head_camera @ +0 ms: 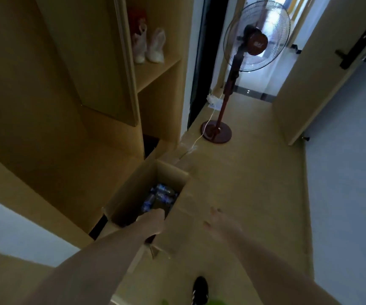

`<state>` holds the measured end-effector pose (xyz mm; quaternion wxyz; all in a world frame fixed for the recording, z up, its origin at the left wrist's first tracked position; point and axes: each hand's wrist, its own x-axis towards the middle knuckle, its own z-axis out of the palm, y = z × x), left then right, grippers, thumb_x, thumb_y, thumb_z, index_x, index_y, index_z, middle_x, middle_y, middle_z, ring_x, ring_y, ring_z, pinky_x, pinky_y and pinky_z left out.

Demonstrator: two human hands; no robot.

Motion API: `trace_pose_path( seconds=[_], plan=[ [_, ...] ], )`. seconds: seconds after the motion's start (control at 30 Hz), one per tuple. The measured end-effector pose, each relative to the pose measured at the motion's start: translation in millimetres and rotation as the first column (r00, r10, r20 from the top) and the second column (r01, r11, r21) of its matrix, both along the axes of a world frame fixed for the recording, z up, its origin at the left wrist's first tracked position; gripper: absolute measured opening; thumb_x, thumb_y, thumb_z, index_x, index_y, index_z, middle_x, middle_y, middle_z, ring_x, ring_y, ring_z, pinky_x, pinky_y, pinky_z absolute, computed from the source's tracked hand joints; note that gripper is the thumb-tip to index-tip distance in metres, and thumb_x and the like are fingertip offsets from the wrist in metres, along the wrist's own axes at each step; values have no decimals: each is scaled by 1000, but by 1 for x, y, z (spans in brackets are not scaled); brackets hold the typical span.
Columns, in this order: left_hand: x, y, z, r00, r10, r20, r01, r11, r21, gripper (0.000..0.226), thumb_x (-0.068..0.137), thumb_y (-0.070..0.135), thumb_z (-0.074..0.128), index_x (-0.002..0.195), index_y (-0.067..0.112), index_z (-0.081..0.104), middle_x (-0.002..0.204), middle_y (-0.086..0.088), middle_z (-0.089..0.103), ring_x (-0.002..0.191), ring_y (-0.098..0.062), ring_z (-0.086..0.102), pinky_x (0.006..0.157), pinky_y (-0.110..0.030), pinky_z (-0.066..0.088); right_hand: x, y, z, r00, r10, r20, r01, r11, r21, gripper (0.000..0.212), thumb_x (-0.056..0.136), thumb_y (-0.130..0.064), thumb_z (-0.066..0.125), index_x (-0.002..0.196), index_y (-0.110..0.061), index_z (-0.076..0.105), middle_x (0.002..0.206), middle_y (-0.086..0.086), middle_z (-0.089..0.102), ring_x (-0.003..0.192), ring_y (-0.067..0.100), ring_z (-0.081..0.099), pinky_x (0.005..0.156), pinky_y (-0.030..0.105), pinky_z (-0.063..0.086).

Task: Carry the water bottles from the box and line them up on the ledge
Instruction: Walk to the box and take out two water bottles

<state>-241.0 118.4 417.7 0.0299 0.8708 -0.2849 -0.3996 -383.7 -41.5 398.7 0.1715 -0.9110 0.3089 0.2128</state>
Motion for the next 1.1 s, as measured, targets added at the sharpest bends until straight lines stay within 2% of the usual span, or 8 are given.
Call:
trace_pose_path(
  seconds=[0.13,0.27,0.37,0.47,0.67,0.87,0.97,1.1],
  plan=[
    [35,-36,-10,996,94,4,-94,995,13,32,100,24,39,126,9,49,127,-13,53,115,-30,52,100,-40,43,40,-58,11,991,128,30,-128,992,-19,45,97,-44,45,133,-17,48,126,5,57,115,24,57,84,34,47],
    [60,-43,-26,981,194,-1,-194,980,51,30,100,24,39,124,11,50,112,-5,54,110,-27,56,90,-36,46,82,-92,2,972,234,-16,-234,972,12,45,98,-44,46,134,-17,48,123,3,60,113,23,58,86,34,47],
    [80,-41,-39,951,309,-23,-305,946,108,32,99,22,39,128,12,49,122,-8,55,109,-26,56,95,-38,48,116,-106,-9,943,332,-21,-331,943,38,48,98,-44,45,136,-16,46,120,4,61,111,23,58,88,35,47],
    [100,-41,-57,922,385,-28,-380,917,122,32,98,22,41,127,12,50,124,-10,56,111,-26,56,95,-39,48,154,-117,-22,908,417,-51,-414,908,62,40,98,-44,44,127,-17,50,111,2,61,101,20,59,84,36,50],
    [139,-53,-76,837,542,-74,-534,839,105,24,100,23,41,119,16,54,112,-6,60,102,-22,59,91,-36,50,232,-140,-34,814,562,-148,-553,827,97,41,99,-46,44,129,-19,48,123,1,57,111,20,55,85,37,47],
    [156,-48,-90,697,710,-102,-698,704,133,14,98,21,43,104,17,54,92,-1,56,83,-16,57,75,-29,49,299,-154,-47,716,668,-203,-663,742,103,34,97,-45,45,119,-20,52,112,0,61,103,21,58,82,35,49],
    [155,-48,-102,629,771,-101,-755,636,159,12,97,22,42,100,17,53,89,-1,54,85,-20,58,78,-32,49,325,-155,-60,628,737,-249,-729,669,144,35,99,-44,43,121,-18,51,112,2,60,101,21,58,85,37,49],
    [153,-54,-124,488,866,-107,-841,499,208,11,97,20,43,95,18,54,88,-2,57,86,-22,59,77,-33,52,357,-154,-88,535,809,-244,-777,584,235,25,99,-39,45,112,-18,53,101,0,58,91,19,59,74,33,44]
  ],
)
